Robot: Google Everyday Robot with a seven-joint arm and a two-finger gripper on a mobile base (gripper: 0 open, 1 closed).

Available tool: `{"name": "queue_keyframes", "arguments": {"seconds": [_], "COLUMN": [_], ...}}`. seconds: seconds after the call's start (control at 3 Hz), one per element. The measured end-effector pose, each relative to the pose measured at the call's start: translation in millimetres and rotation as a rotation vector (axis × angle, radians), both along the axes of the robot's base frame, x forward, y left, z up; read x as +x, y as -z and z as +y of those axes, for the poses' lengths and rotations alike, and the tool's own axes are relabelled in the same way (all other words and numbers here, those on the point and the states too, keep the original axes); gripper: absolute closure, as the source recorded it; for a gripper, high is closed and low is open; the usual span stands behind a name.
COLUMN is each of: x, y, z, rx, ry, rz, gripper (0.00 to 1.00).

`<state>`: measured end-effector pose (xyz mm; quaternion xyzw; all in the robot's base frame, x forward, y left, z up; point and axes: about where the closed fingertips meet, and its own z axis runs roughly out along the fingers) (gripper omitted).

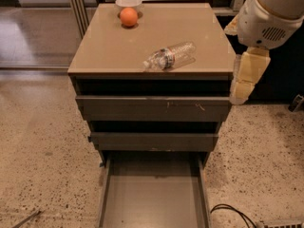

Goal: Place water bottle into bottom drawer

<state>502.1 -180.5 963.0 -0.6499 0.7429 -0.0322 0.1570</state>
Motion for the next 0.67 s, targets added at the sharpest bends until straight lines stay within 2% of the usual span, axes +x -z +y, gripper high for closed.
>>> {"name": "queue_keyframes", "arguments": {"seconds": [0.33,0.67], "x": [42.4,83.9], "y": [3.9,7.5], "z": [10.5,11.9], "rx": [-0.064,-0.112], "ry": [-0.028,-0.014], "rz": [-0.036,-0.083], "gripper": [0.00,0.00]}}
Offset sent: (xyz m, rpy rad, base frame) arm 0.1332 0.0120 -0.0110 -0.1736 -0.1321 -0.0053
